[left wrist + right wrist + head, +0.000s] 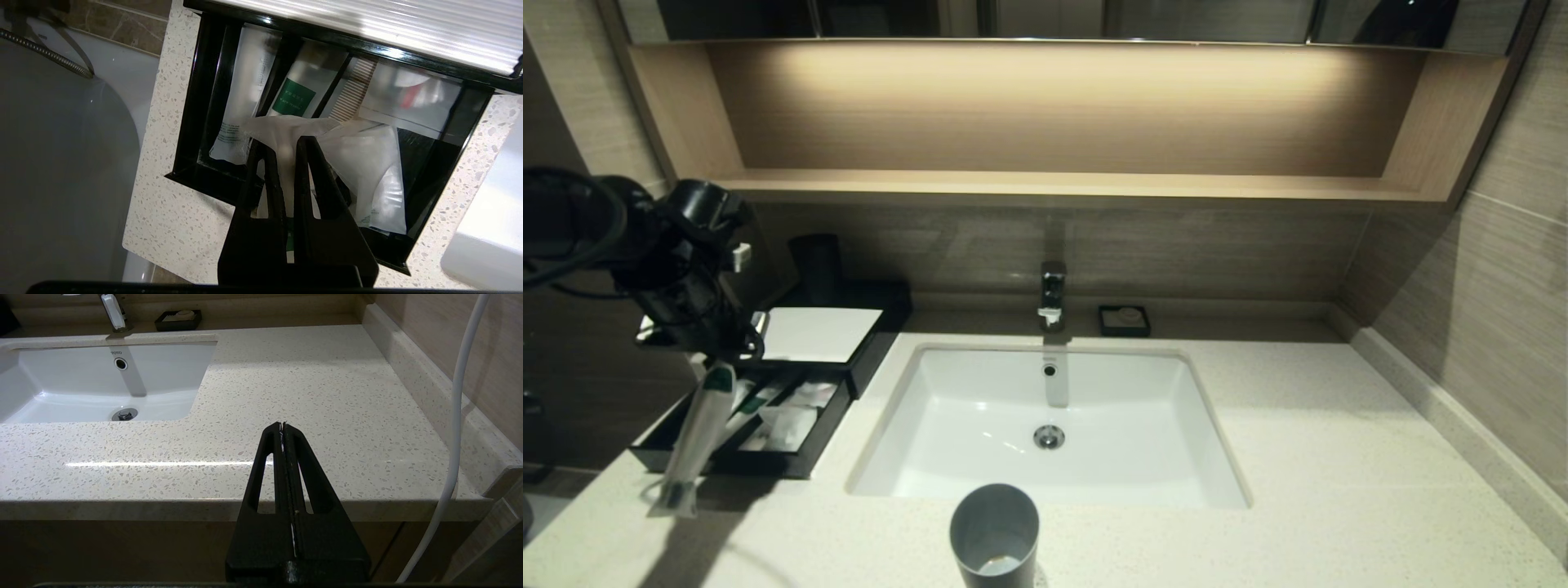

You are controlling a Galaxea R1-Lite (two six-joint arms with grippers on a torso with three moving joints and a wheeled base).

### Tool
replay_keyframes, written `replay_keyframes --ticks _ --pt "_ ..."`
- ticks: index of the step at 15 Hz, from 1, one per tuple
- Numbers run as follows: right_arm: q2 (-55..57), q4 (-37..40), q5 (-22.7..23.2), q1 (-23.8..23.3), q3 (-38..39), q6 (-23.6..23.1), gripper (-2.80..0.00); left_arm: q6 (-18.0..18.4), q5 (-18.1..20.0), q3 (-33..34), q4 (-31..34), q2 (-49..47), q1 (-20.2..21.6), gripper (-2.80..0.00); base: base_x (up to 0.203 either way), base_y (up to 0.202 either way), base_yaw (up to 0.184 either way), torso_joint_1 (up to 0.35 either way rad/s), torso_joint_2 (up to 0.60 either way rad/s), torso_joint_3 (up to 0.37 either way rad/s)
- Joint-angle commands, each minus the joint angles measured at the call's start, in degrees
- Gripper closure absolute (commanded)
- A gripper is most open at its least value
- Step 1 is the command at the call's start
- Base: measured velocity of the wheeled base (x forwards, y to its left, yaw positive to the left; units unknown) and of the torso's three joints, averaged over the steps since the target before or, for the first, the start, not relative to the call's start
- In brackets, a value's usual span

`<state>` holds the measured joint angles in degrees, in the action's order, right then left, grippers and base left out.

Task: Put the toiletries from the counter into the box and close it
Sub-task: Place the bathroom toiletry into the drawer

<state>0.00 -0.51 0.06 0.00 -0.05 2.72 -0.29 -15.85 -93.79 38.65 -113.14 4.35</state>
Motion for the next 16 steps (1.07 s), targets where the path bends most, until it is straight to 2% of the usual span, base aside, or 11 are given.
replay_keyframes --ticks 1,7,16 --pt "0.1 0.0 -0.1 0.0 0.0 0.0 0.00 1.5 -0.8 -0.1 -0.3 -1.7 0.2 0.00 0.000 0.000 0.000 0.000 0.00 0.000" --pt "0.1 0.0 -0.1 0.0 0.0 0.0 0.00 4.8 -2.2 -0.3 -0.5 -3.7 0.3 0.00 0.000 0.000 0.000 0.000 0.00 0.000" --pt "0.1 0.0 0.0 0.0 0.0 0.0 0.00 4.7 -3.0 -1.8 -0.8 -8.8 0.3 0.00 0.000 0.000 0.000 0.000 0.00 0.000"
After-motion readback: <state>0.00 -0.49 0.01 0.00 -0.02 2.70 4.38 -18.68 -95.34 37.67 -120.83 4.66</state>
